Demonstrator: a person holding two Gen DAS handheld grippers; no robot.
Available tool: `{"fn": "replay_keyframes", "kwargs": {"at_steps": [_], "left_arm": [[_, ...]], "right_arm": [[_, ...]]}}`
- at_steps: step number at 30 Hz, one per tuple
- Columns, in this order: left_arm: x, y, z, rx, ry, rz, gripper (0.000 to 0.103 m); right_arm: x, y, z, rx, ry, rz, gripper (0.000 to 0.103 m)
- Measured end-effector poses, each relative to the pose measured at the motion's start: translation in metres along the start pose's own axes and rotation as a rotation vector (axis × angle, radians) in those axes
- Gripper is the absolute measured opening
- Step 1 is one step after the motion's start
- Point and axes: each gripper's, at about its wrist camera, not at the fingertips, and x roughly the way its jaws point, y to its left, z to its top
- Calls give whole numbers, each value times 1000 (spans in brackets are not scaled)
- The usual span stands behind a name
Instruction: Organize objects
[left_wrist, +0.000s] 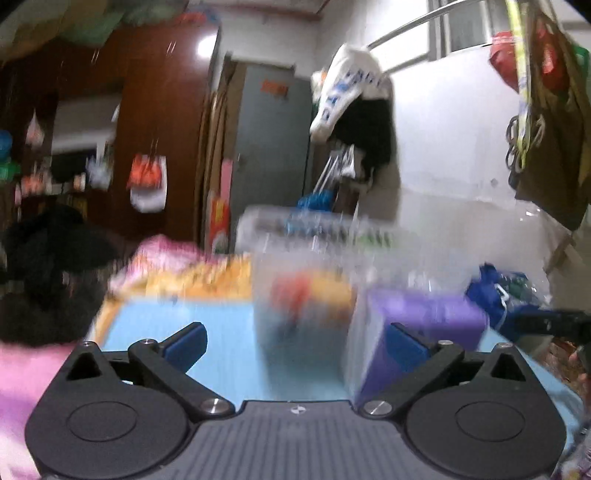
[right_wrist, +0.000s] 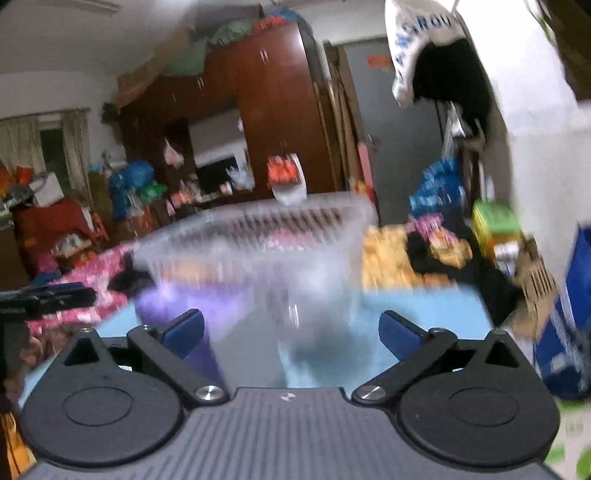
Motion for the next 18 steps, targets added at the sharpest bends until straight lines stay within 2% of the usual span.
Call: {"fn": "replay_keyframes", "kwargs": {"at_steps": [3, 6, 8, 10, 14, 18], "left_arm": [[1, 4, -18, -11, 82, -12, 103], [10, 1, -22, 13, 122, 6, 102], [16, 1, -24, 6, 155, -19, 100], [23, -2, -29, 10, 187, -35, 98], [27, -6, -39, 26, 228, -53, 94], [27, -17, -45, 57, 227, -33, 94]], "right_arm": [[4, 3, -16, 7, 46, 36, 103], [9, 11, -19, -49, 51, 11, 103], [6, 16, -26, -49, 44, 8, 103], [5, 14, -33, -34, 54, 46, 100], [2, 19, -45, -73, 70, 24, 91], [9, 17, -47, -60, 94, 44, 76]]}}
